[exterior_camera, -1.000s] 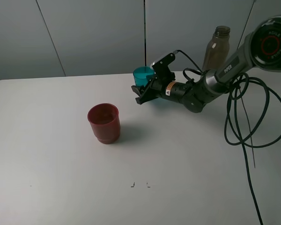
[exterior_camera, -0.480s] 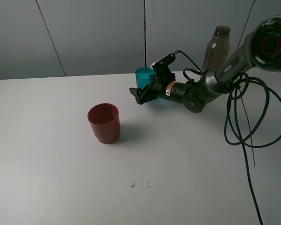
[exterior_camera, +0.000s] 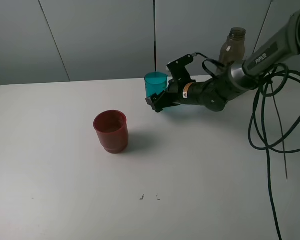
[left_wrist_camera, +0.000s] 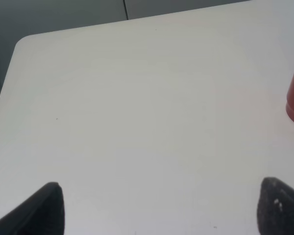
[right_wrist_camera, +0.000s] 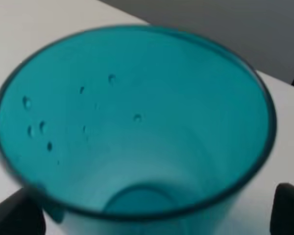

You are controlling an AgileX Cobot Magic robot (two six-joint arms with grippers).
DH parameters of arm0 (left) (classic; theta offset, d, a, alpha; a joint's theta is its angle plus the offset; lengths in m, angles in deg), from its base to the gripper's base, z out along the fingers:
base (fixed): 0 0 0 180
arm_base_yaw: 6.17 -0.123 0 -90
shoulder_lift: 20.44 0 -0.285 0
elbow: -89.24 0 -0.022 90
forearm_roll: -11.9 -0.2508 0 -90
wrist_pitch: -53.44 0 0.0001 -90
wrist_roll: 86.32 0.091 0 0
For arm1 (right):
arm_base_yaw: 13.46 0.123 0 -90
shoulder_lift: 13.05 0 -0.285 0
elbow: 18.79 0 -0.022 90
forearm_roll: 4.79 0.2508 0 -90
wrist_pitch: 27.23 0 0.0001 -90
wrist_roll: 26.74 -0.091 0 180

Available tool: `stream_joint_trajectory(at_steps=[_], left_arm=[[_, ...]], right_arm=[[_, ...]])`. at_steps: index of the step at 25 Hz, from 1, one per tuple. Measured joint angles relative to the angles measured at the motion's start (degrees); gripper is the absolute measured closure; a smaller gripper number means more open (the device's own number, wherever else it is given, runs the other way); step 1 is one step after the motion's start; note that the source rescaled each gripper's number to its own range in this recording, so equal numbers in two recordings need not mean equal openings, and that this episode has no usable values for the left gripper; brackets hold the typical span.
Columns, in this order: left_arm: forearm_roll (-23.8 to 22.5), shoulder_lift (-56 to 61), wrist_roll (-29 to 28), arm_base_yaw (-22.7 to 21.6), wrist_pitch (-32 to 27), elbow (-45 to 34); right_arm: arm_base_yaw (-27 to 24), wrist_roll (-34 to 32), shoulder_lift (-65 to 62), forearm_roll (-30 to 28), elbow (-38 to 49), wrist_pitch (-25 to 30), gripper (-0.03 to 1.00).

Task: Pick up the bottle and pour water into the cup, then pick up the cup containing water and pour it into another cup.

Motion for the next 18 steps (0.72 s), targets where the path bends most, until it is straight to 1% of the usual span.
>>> stream_joint_trajectory(at_steps=[3,6,9,11,13,15,18], left_arm=[[0.00,0.00,0.00,0.00,0.00,0.00],[0.00,0.00,0.00,0.00,0.00,0.00],[0.00,0.00,0.00,0.00,0.00,0.00],[0.00,0.00,0.00,0.00,0.00,0.00],[0.00,0.00,0.00,0.00,0.00,0.00],[0.00,0.00,0.00,0.00,0.00,0.00],[0.00,0.00,0.00,0.00,0.00,0.00]], right_arm=[[0.00,-0.22,-4.82,-0.54,5.75,2.11,-0.03],[0.00,-0.31,-10.82,-1.28,11.49,6.37,-0.03],[0.00,-0.31,-18.85,-0.81,16.49,14.91,-0.03],[0.00,-0.31,-25.08,2.10,18.04,24.25,-0.03],[0.00,1.30,-32.21,6.06,18.45,33.87,-0.03],[0.00,4.60,-38.84,10.06,18.59,44.04,-0.03],[0.00,11.63,-48.73,16.37,18.70,56.88,-0.03]])
